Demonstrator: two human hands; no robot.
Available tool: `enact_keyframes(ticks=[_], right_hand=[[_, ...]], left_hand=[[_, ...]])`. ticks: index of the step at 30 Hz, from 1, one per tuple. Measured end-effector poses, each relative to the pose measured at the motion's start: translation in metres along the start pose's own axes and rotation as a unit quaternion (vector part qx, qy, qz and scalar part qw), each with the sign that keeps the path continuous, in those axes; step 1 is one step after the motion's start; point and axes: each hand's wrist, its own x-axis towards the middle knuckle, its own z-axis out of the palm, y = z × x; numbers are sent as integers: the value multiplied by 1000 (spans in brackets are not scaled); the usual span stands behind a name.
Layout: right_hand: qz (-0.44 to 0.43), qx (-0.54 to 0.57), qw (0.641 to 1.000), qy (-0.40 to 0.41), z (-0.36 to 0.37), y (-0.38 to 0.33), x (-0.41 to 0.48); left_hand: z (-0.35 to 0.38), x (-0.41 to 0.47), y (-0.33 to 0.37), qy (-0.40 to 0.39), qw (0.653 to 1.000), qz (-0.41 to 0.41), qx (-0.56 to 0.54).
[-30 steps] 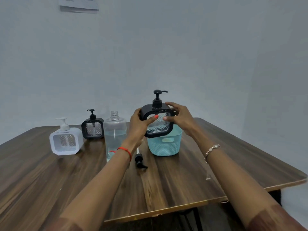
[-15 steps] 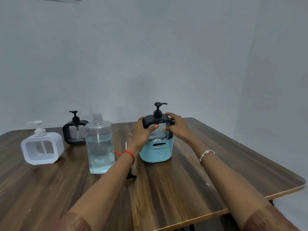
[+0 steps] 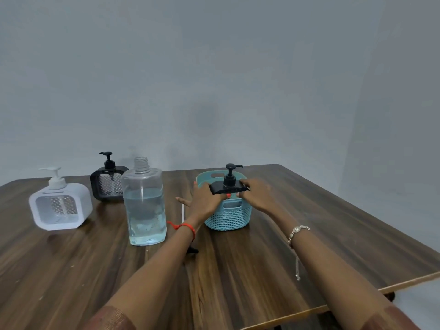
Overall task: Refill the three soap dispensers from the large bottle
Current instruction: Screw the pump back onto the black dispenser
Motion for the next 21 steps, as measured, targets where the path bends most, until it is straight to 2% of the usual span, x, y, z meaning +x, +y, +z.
enact_keyframes(ticks=[4, 13, 16, 19, 21], right_hand=[[0, -17, 1000, 0, 3, 2, 0], [1, -36, 999, 25, 7, -6, -8], [4, 1, 995, 102, 6, -12, -13], [-1, 64, 974, 216, 3, -30, -20], [-28, 99, 960, 261, 0, -49, -27]], left_hand=[[-3, 1, -2, -28, 998, -45, 20], [-6, -1, -5, -54, 996, -25, 68], [-12, -7, 4, -43, 997, -12, 62], [-29, -13, 20, -39, 998, 52, -10], [-44, -18, 30, -14, 998, 68, -7]])
